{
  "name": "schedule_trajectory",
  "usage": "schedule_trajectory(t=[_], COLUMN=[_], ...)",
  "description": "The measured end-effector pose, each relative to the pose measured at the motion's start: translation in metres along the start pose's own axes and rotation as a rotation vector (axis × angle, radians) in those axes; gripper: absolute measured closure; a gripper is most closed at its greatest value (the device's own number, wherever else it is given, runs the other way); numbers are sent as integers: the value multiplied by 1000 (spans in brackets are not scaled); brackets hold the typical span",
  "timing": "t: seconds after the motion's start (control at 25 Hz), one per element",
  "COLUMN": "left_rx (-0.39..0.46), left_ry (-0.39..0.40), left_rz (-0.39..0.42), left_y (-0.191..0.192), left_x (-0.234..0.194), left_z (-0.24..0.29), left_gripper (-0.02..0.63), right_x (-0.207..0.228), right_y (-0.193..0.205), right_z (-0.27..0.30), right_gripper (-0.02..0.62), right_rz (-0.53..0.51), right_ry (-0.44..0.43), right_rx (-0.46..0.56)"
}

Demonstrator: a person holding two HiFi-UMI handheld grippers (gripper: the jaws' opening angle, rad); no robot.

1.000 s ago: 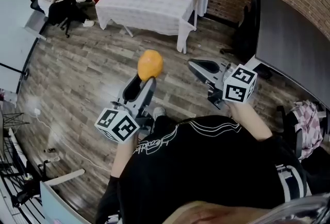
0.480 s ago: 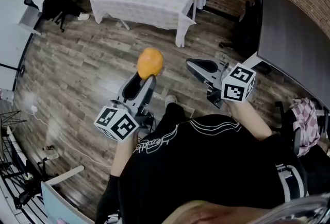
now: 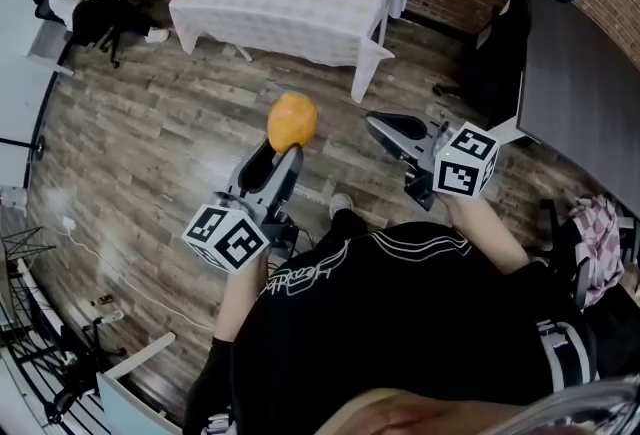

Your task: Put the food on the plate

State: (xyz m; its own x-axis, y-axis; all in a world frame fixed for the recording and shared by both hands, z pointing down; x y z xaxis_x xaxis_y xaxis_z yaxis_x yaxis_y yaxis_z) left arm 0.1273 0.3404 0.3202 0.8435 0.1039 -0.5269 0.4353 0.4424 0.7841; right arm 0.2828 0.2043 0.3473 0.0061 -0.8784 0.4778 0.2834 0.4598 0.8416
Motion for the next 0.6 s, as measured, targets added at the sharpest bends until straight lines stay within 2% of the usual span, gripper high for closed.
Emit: schedule_trajectory(t=[0.36,0.6], left_rx=[-5,7], left_ry=[29,45], left_rz=[28,39], left_y=[-78,-106], left_x=[-69,-107], left_z=[32,39], left_gripper=[393,393], right_x=[48,69], right_y=[-60,-84], right_z=[58,96], right_gripper=[598,598], right_rz=[9,-4], right_ry=[43,65], right_rx=[22,24])
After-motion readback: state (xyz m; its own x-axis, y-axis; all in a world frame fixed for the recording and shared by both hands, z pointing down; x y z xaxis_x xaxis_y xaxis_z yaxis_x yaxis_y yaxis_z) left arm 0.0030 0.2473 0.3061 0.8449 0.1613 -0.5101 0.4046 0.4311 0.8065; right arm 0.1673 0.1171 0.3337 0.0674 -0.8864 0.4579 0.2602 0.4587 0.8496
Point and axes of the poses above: the fingertips, and each gripper's own axes: z forward along the fingers, x to its right, y out of its underside, the point moved 5 cm from there along -z, backward along the fingers, and after that the axes turned 13 degrees about -x, right-handed, at the moved point
